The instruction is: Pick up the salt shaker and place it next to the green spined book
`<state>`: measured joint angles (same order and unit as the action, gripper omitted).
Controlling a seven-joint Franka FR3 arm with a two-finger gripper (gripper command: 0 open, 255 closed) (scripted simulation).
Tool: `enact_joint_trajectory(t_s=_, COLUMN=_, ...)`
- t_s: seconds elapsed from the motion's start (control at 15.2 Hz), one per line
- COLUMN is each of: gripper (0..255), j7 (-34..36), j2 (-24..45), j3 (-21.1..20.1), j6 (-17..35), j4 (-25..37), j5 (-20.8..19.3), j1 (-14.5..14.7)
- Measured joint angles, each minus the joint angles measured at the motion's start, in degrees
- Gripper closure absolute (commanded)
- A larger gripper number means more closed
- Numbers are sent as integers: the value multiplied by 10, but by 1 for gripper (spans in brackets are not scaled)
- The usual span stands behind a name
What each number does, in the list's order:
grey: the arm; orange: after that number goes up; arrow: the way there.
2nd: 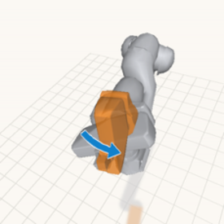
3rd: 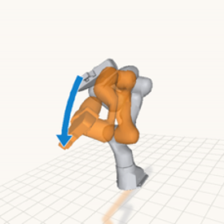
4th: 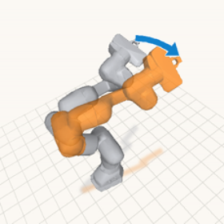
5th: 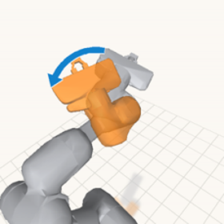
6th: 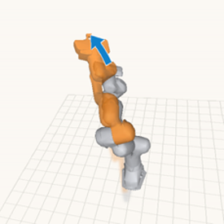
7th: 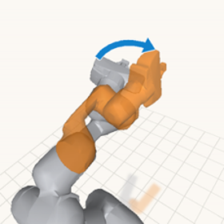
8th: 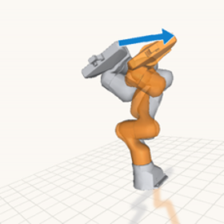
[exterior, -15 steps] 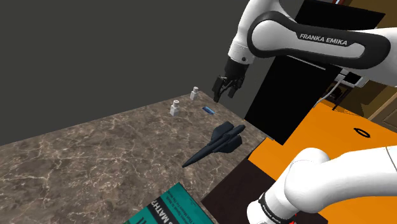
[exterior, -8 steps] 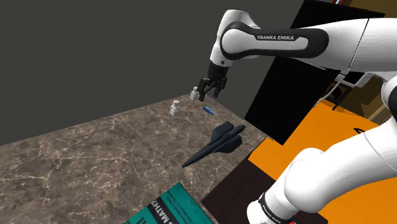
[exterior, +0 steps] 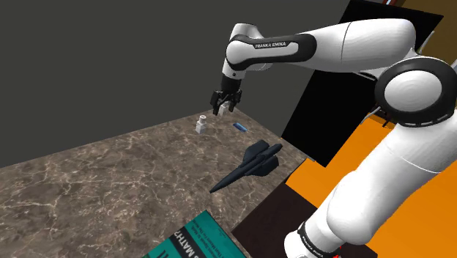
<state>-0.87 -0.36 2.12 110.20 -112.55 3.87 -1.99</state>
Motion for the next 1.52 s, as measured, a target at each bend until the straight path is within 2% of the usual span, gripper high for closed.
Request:
enact_joint_trajectory(t_s=0.46, gripper=0, j7=-29, j2=169, j3=3, j6=0, j4=149, j5=22, j1=-10)
enact_joint_trajectory(t_s=0.73, gripper=0, j7=-36, j2=272, j3=0, j6=-20, j4=261, j5=32, j1=-15)
enact_joint_trajectory(t_s=0.86, gripper=0, j7=-40, j2=304, j3=-1, j6=-28, j4=297, j5=34, j1=-18)
enact_joint_trajectory(t_s=1.52, gripper=0, j7=-42, j2=326, j3=-3, j6=17, j4=273, j5=37, j1=-16)
